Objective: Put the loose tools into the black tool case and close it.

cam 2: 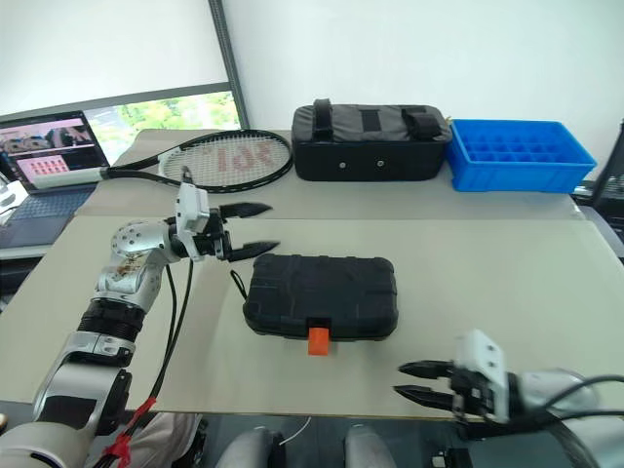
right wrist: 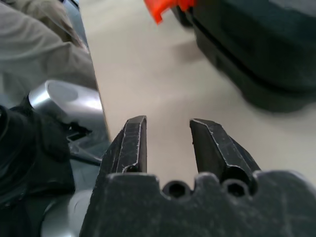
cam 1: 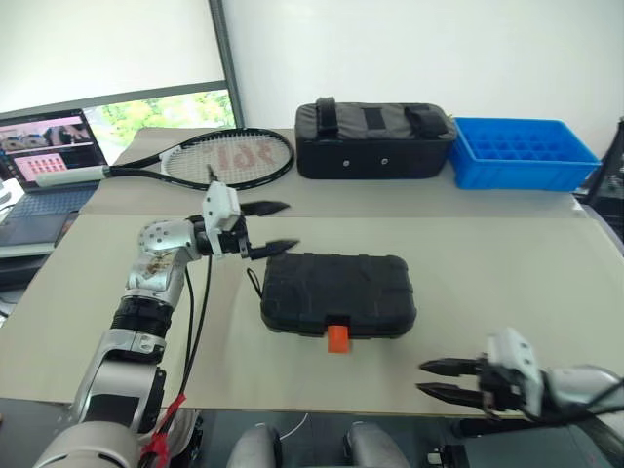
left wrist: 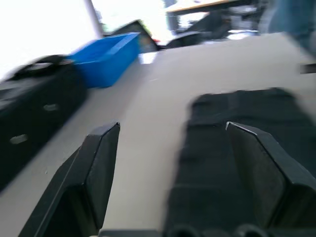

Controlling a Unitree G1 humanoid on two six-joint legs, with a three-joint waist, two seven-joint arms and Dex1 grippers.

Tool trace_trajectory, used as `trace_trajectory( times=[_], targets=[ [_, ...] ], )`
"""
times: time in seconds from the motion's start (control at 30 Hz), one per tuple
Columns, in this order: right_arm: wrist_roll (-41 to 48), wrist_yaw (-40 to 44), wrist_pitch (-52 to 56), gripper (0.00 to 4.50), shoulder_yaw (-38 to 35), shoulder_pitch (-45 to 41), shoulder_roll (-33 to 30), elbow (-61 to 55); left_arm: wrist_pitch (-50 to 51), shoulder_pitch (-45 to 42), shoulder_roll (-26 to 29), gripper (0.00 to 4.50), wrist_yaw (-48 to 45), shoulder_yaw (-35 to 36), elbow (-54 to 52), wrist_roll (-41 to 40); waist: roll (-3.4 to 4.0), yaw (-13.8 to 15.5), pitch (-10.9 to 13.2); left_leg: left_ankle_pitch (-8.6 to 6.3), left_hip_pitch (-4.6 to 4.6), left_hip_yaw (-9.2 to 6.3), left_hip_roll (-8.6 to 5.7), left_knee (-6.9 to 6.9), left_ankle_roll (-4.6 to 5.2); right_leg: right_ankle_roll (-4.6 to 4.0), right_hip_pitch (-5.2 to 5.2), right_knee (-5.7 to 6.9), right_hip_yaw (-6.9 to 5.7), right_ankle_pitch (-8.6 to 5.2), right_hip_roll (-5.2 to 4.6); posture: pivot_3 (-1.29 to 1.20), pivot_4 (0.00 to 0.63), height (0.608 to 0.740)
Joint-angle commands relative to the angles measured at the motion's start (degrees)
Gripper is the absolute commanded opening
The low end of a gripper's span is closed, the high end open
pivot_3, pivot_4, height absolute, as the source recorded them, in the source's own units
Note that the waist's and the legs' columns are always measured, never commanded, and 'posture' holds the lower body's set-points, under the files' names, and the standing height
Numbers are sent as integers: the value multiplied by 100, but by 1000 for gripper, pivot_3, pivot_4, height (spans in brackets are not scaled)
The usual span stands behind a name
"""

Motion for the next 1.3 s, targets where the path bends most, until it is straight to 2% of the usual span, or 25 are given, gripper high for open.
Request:
trace_trajectory(
  times=[0.03,0.1,0.17,0.2,0.3,0.37,0.4,0.57,0.67,0.8,0.97,1.13,1.3],
  targets=[
    [-264,-134,153,2465,40,-600,320,255,109,-174,28,3707,-212,-36,-3,175,5,34,1,0,-6,-1,0,3,0,0,-5,0,-1,0,0,0,150,707],
    [-598,-306,47,3139,42,-1003,532,651,88,-165,25,3707,-297,-107,55,305,7,68,-2,0,-11,-2,-1,5,1,-1,-7,-2,-1,1,0,0,150,707],
    [-1094,-594,-176,3527,50,-1750,847,1485,-120,-113,-1,3707,-368,-202,205,544,-9,67,2,0,-15,-2,1,7,1,-2,-11,-4,0,5,2,0,150,707],
    [-1259,-682,-292,3901,21,-2099,1003,1874,-165,-81,-30,3707,-378,-221,247,612,-7,69,2,1,-17,-3,1,8,1,-2,-11,-6,0,7,1,0,150,707],
    [-1596,-948,-598,3901,-130,-2993,1377,2911,-175,-26,-130,3707,-389,-228,368,721,1,78,5,6,-17,7,-7,15,11,0,-18,-8,12,19,-6,0,150,707],
    [-1712,-937,-730,4401,-205,-3308,1479,3353,-270,-55,-210,3707,-323,-224,543,842,4,117,3,9,-17,8,-6,6,16,-19,-22,-6,9,29,-6,0,150,707],
    [-1746,-888,-752,4471,-218,-3365,1480,3458,-300,-74,-242,3707,-299,-219,627,896,5,135,3,9,-18,6,-5,1,17,-36,-23,-6,5,39,-4,0,150,707],
    [-1806,-740,-641,4471,-366,-3013,1350,3141,-515,-262,-489,3707,17,-109,1252,1101,11,267,-3,3,-29,-2,-3,-9,27,-38,-27,-8,-2,39,-3,0,150,707],
    [-1487,-936,295,4471,-593,-2234,1189,1832,-256,-348,-748,3707,193,85,1327,903,16,318,-6,3,-38,-3,-7,-8,28,-37,-26,-9,-2,38,-8,0,150,707],
    [-1292,-1146,1351,4471,-730,-1722,1039,650,-124,-416,-933,3707,322,165,1324,914,20,283,-8,3,-48,-3,-9,-4,27,-36,-32,-15,-1,38,-9,0,150,707],
    [-1132,-1659,2592,4471,-660,-1787,1241,-154,-262,-395,-1093,3707,472,9,1367,1220,15,245,-5,6,-28,-4,-9,-5,25,-30,-22,-10,0,34,-6,0,150,707],
    [-1380,-2115,3077,4471,-487,-1979,1487,-264,-483,-359,-1225,3707,617,-96,1386,1484,21,288,-12,8,-31,-4,-11,1,25,-20,-21,-11,1,28,-7,0,150,707],
    [-1490,-2385,3305,3116,-358,-2189,1685,-281,-463,-339,-1293,3707,702,-47,1361,1477,22,317,-14,8,-40,-11,-19,2,25,-31,-21,-15,0,34,-11,0,150,707]
  ],
)
